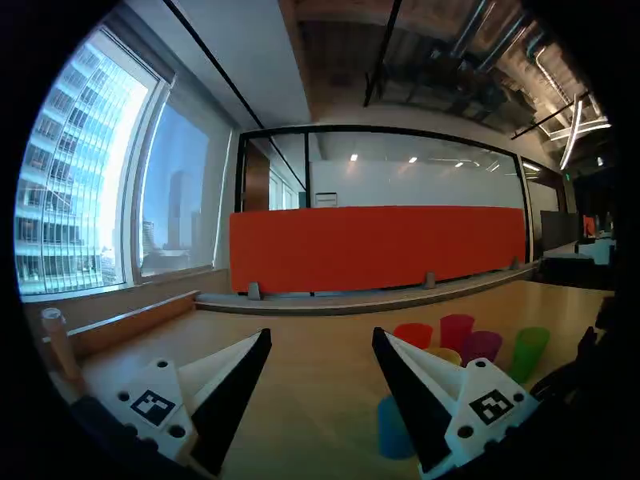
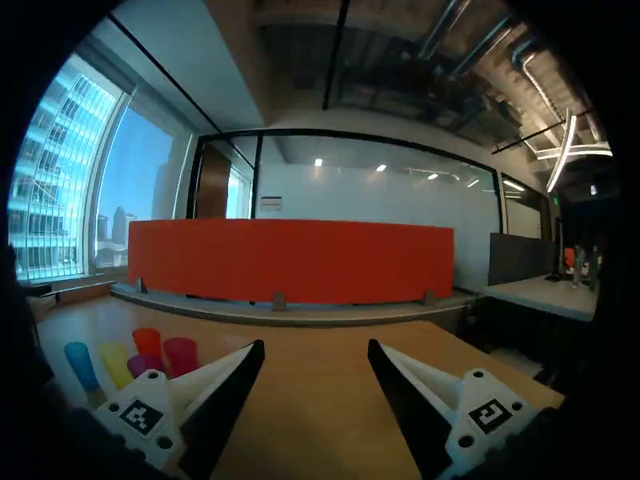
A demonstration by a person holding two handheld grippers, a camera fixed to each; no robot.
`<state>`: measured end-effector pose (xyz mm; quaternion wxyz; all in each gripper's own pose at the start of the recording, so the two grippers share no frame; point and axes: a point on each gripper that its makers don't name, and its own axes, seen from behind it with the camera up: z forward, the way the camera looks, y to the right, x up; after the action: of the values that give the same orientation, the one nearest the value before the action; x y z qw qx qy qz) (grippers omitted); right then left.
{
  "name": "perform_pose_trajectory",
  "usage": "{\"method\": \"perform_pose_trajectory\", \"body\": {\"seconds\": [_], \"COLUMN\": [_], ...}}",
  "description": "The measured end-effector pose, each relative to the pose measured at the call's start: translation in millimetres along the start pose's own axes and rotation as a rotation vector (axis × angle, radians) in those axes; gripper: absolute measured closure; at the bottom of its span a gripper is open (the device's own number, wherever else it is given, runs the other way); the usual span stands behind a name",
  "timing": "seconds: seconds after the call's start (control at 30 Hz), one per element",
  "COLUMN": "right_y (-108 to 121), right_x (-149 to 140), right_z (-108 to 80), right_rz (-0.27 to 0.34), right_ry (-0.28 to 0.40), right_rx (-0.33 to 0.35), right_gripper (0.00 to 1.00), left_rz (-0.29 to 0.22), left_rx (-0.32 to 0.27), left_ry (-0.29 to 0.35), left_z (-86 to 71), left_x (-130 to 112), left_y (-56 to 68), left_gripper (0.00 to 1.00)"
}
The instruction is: Pour water
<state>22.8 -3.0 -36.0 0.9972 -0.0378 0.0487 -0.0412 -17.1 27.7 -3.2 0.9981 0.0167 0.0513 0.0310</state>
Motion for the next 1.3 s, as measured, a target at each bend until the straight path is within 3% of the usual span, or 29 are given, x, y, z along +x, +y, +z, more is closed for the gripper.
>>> {"method": "perform_pose_trajectory", "body": {"seconds": [0.47, 0.77, 1.3], "right_y": [-5.7, -4.5, -4.4], "right_x": [13.1, 22.6, 31.4], "right_z": [2.2, 2.2, 0.8], "right_rz": [-0.008, -0.026, -0.040], "right_ry": [0.016, 0.029, 0.046], "right_rx": [0.006, 0.004, 0.001], "right_gripper": [0.00, 0.00, 0.00], "left_rz": [0.014, -0.007, -0.028], "left_rx": [-0.012, -0.003, -0.008], "left_ry": [-0.009, -0.021, -0.043], "left_z": [-1.4, -0.4, 2.8], "left_x": [-16.2, -27.0, -36.1], "left_y": [-2.7, -9.7, -10.5], "left_gripper": [0.06, 0.06, 0.06]}}
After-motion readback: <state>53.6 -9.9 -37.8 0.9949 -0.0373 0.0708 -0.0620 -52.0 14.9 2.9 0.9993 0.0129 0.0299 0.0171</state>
